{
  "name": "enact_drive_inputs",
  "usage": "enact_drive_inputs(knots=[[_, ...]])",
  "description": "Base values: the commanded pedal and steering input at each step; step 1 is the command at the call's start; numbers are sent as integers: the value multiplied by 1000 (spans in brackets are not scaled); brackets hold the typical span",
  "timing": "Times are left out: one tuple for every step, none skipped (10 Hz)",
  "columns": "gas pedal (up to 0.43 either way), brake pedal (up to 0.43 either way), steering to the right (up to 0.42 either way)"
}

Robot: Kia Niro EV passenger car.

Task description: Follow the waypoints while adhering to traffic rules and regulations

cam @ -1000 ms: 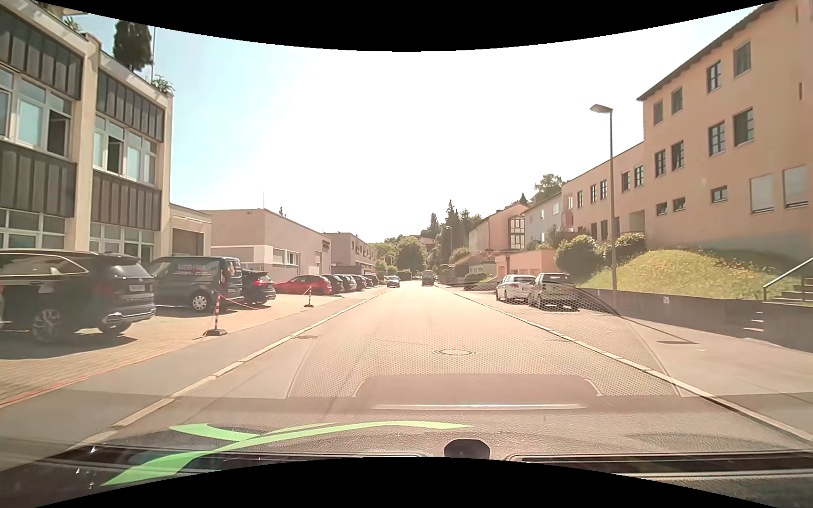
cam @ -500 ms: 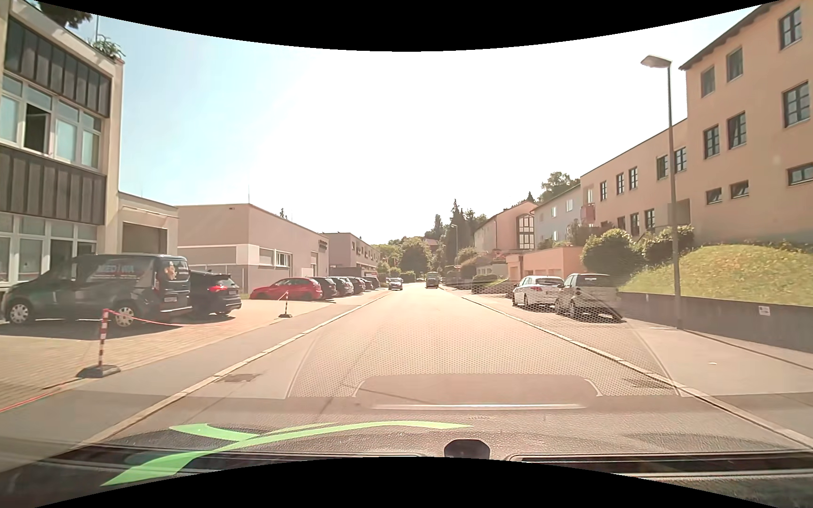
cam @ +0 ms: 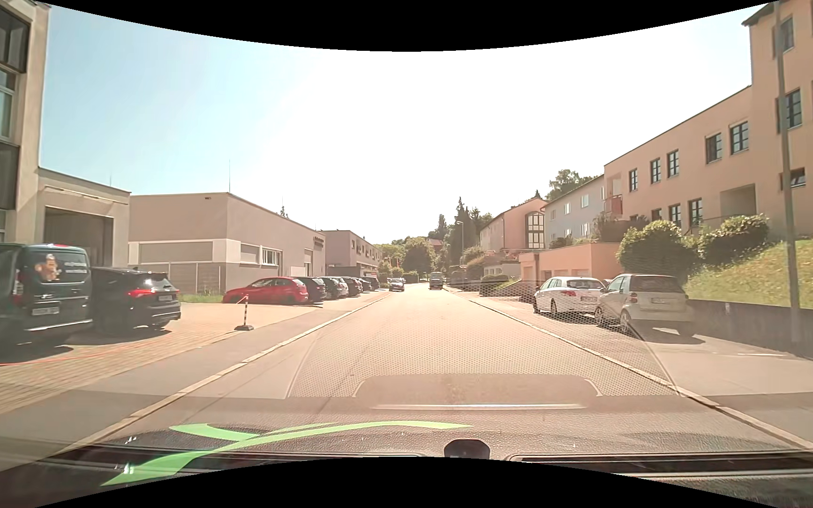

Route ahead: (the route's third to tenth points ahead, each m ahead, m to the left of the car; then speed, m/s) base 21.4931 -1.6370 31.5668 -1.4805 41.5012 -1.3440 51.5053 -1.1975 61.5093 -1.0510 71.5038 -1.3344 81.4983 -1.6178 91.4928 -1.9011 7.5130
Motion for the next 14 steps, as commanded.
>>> enact_drive_inputs(knots=[[118, 0, -8], [118, 0, -8], [118, 0, -9], [118, 0, -9], [118, 0, -9], [118, 0, -9], [118, 0, -9], [118, 0, -8], [118, 0, -8], [118, 0, -7], [118, 0, -7], [118, 0, -5], [118, 0, -3], [118, 0, -3]])
